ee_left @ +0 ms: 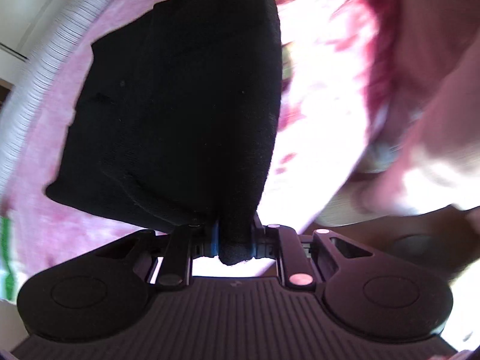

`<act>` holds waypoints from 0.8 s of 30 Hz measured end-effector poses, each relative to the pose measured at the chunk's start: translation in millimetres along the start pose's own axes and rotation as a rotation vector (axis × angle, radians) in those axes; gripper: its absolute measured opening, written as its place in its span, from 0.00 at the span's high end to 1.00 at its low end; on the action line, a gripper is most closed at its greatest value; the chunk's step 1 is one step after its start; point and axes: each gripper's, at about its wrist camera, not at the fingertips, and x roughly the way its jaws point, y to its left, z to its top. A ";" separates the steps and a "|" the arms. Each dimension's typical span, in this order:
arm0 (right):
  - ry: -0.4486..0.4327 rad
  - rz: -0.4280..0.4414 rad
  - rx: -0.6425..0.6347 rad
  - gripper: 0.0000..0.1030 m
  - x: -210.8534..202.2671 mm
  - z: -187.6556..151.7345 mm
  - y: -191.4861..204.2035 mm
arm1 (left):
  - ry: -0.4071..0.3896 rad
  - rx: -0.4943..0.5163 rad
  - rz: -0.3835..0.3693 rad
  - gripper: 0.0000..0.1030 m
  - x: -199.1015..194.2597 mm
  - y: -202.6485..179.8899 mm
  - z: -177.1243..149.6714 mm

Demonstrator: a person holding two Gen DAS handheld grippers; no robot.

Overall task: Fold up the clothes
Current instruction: 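Lift the folded skirt with both grippers and fold it over again, then lower the skirt onto the bed and open both grippers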

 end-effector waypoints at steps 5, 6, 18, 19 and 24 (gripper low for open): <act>-0.013 0.189 0.082 0.89 -29.2 3.8 -21.4 | -0.028 -0.164 -0.106 0.86 -28.7 32.9 3.6; -0.028 0.227 0.131 0.89 -31.7 2.6 -38.7 | -0.043 -0.212 -0.114 0.85 -34.0 50.2 3.8; -0.127 0.243 0.462 0.87 -8.0 -20.7 -267.9 | -0.211 -0.608 -0.012 0.79 -29.7 282.8 0.2; -0.127 0.217 0.511 0.85 6.0 -21.2 -285.5 | -0.213 -0.680 0.028 0.76 -20.2 298.4 -5.2; -0.113 -0.022 0.880 0.63 63.9 -30.2 -352.9 | -0.232 -1.122 0.114 0.69 27.8 367.3 -45.7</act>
